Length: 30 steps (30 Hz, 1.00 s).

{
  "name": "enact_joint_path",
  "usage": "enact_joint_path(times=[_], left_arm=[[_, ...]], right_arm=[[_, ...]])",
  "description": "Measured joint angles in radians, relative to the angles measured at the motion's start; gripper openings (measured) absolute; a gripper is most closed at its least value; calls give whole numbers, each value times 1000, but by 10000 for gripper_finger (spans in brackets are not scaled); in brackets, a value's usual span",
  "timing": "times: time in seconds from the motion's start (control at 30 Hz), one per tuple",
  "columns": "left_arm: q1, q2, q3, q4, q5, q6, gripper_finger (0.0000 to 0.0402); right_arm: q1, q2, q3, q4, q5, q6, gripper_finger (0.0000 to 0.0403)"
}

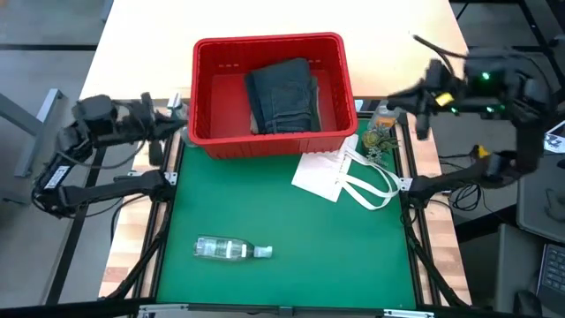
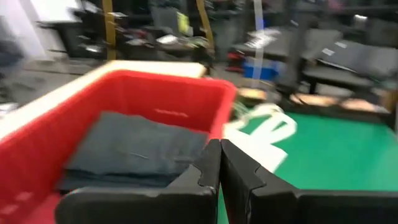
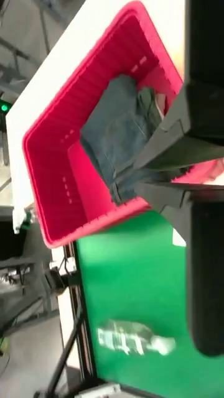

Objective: Fold laundry
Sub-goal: Return to Home Position

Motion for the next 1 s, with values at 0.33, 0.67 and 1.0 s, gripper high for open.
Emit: enact_joint_path(times=[0.33, 0.67, 1.0], left_arm=[[-51, -211, -494, 273, 171, 25, 3], [-67, -367, -952, 692, 224, -106, 4], [-66, -370, -1040, 768, 193, 540, 4]], right_arm=[[109, -529, -1032, 659, -27, 114, 37], [108, -946, -1827, 1194, -53, 299, 35], [108, -1042, -2110, 1066, -3, 340, 35]])
